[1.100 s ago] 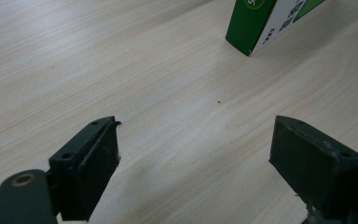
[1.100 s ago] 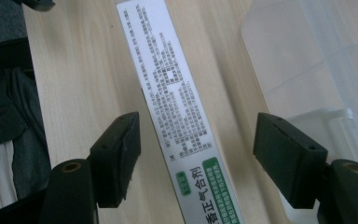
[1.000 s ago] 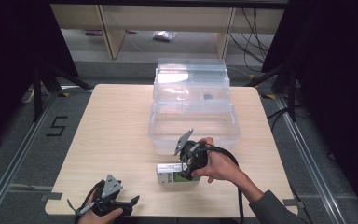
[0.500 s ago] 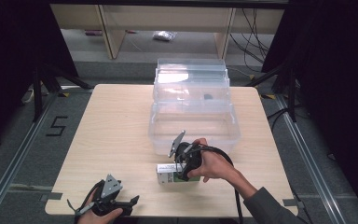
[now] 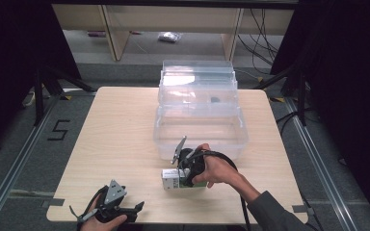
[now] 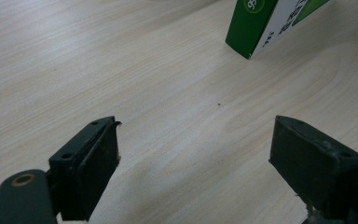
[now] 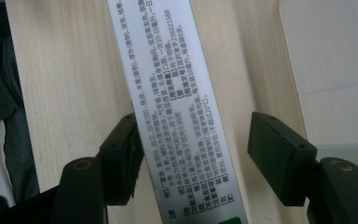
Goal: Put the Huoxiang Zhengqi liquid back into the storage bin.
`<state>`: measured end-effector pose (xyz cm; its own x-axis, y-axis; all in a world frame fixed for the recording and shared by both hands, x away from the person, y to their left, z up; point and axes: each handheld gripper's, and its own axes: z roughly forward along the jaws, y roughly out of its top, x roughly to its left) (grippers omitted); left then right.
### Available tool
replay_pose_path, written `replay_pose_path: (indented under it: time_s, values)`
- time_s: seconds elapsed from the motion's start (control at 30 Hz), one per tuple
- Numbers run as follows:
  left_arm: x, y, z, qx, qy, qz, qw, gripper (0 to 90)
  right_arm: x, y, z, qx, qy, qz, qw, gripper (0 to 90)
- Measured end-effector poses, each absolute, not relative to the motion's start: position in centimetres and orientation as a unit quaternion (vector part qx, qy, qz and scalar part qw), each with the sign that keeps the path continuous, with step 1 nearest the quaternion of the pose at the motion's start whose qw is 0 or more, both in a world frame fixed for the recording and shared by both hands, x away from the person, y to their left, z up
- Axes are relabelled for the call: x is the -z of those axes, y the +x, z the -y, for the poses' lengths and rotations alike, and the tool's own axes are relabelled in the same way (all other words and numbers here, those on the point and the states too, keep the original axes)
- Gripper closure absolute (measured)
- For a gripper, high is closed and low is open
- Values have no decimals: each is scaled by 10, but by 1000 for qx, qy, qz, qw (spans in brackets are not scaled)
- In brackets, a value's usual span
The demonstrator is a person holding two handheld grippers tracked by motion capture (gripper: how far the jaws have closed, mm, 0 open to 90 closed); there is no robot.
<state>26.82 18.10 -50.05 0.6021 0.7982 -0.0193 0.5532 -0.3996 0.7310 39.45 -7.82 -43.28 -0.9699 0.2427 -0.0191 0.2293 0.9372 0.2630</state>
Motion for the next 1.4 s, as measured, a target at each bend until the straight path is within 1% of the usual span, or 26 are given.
replay_pose_path:
  time_s: [0.07, 0.1, 0.2, 0.27, 0.37, 0.4, 0.47, 0.53, 0.7, 0.77, 0.87, 0.97, 1.0, 1.2, 1.3, 1.33, 1.37, 1.4]
  values:
    - [501, 268, -180, -170, 815, -416, 366, 149, 433, 394, 78, -135, 125, -983, 14, 391]
    - [501, 268, -181, -170, 819, -412, 360, 149, 434, 394, 78, -129, 125, -984, 23, 395]
    - [500, 269, -181, -171, 822, -407, 360, 149, 436, 393, 77, -126, 129, -984, 11, 411]
    - [500, 268, -181, -169, 820, -412, 360, 149, 437, 394, 78, -117, 122, -985, 18, 431]
    - [501, 268, -181, -169, 819, -411, 363, 148, 440, 394, 77, -113, 113, -987, 11, 471]
    - [501, 268, -181, -170, 818, -411, 364, 149, 440, 396, 78, -107, 101, -989, 16, 479]
    - [501, 268, -181, -171, 820, -408, 363, 149, 442, 394, 76, -97, 103, -990, 10, 534]
    - [500, 268, -181, -170, 821, -407, 361, 149, 444, 394, 74, -91, 79, -993, 14, 573]
    - [500, 268, -181, -171, 821, -409, 360, 149, 443, 396, 70, -85, 37, -995, 21, 621]
    - [500, 268, -181, -170, 820, -410, 360, 149, 440, 391, 68, -63, 63, -996, 21, 642]
    - [500, 268, -181, -169, 819, -411, 364, 149, 441, 392, 66, -74, 36, -996, 30, 649]
    - [500, 268, -181, -169, 819, -410, 363, 149, 441, 393, 67, -76, 14, -997, 26, 651]
    - [500, 268, -181, -169, 819, -411, 362, 149, 439, 389, 67, -56, 45, -997, 20, 651]
    - [500, 268, -181, -169, 820, -411, 361, 149, 432, 392, 69, -56, 28, -997, 32, 652]
    - [500, 269, -182, -169, 822, -408, 361, 149, 429, 392, 70, -62, 30, -997, 33, 652]
    - [500, 268, -181, -169, 819, -412, 361, 149, 428, 394, 71, -68, 15, -997, 32, 652]
    - [500, 268, -181, -168, 819, -412, 363, 149, 424, 390, 72, -54, 52, -997, 24, 652]
    - [500, 268, -181, -169, 819, -411, 363, 149, 422, 392, 73, -59, 40, -997, 30, 652]
